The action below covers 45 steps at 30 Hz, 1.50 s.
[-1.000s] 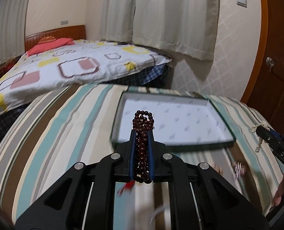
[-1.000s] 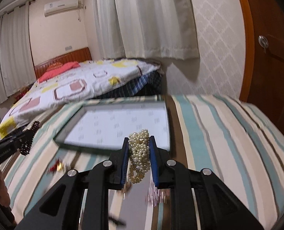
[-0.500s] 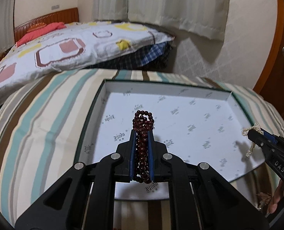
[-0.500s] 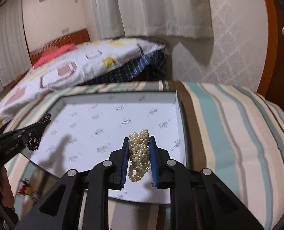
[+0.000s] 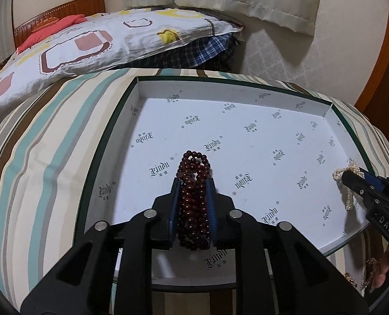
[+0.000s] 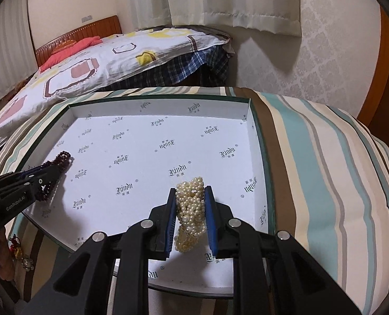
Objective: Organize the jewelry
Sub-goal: 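Carry both into the green box and open both tools to release them, then withdraw both open tools from the box back over the remaining jewelry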
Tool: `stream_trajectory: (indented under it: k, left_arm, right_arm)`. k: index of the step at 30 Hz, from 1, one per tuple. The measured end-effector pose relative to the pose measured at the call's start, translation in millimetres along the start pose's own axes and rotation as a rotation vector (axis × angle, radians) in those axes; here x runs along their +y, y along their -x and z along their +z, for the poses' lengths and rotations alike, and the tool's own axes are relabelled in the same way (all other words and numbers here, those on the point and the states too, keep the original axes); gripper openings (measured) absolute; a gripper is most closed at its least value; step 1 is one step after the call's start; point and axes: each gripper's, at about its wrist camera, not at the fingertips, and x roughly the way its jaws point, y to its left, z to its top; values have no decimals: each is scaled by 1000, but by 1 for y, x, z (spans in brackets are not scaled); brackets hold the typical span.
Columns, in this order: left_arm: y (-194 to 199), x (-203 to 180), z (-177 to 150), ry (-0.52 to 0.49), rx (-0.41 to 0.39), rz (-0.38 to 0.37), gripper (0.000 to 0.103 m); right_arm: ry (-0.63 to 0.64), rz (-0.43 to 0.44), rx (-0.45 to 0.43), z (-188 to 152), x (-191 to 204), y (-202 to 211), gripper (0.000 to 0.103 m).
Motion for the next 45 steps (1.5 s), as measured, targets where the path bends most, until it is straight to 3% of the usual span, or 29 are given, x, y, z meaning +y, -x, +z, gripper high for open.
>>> stream_trajectory:
  k: [10,12,15,18,21,25,31,40,45]
  left_arm:
    - [-3,3,1,-1,3,21,33]
    - [-4,4,1,1,5,26,39]
    - [-3,5,0,10,0,25,47]
    - [-1,4,1,-2,-6,32,49]
    - [4,0,0,-20,-31,43,60]
    - [11,-1,1,-22,-53,45,67]
    - [27,-1,2,-13,-89,52,74]
    - [78,-2,-14,14,-175,59,77]
    - [109,-1,-35,49,-213,47,77]
  right_arm:
    - [-1,-22,24,2,0,-4,24]
    - [-4,-25,19,2,1,-3,41]
    - [0,-39,-3,3,0,0,54]
    - [5,-43,-3,2,0,0,54]
    - [3,-44,-14,2,-1,2,55]
    - [0,-46,-25,2,-1,4,56]
    - [-2,-48,-63,3,1,17,57]
    - [-5,-52,-147,-9,10,63,58]
    - [0,-59,-181,-31,18,93,58]
